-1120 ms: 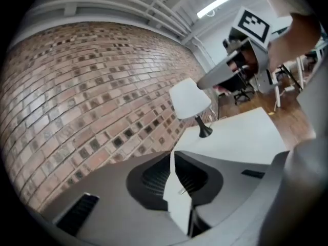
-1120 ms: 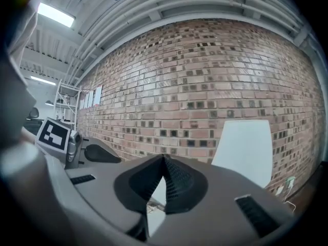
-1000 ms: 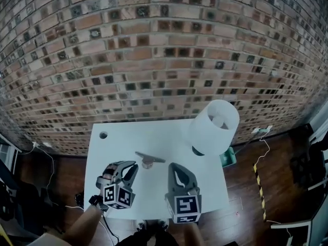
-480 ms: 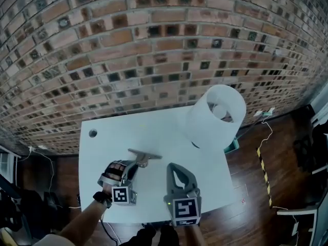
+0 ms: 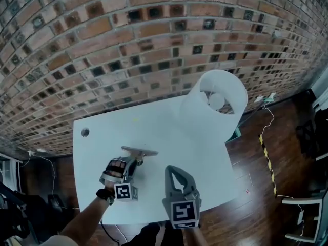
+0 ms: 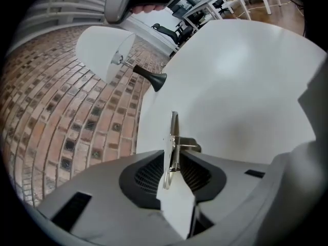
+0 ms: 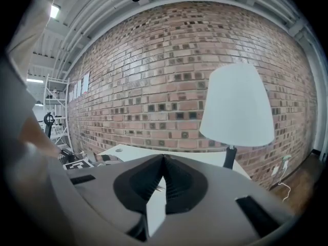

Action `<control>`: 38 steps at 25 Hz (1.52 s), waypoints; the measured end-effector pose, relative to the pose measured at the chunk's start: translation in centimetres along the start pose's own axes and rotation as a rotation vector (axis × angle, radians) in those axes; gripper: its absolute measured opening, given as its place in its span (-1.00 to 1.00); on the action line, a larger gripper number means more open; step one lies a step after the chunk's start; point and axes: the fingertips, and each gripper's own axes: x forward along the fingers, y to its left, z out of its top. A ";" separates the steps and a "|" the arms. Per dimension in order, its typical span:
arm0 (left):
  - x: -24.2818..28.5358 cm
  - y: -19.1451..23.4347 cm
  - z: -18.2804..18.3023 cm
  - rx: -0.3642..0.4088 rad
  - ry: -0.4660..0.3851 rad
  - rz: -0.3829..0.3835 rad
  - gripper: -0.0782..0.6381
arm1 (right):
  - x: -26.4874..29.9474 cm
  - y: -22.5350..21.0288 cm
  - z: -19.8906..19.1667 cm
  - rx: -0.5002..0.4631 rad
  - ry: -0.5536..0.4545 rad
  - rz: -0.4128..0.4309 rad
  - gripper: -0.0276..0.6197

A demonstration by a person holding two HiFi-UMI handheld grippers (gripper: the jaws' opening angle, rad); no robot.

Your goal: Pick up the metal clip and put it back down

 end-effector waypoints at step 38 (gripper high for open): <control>-5.2 10.1 -0.8 -0.711 -0.145 0.228 -0.70 | -1.6 0.0 3.6 0.000 -0.024 -0.014 -0.96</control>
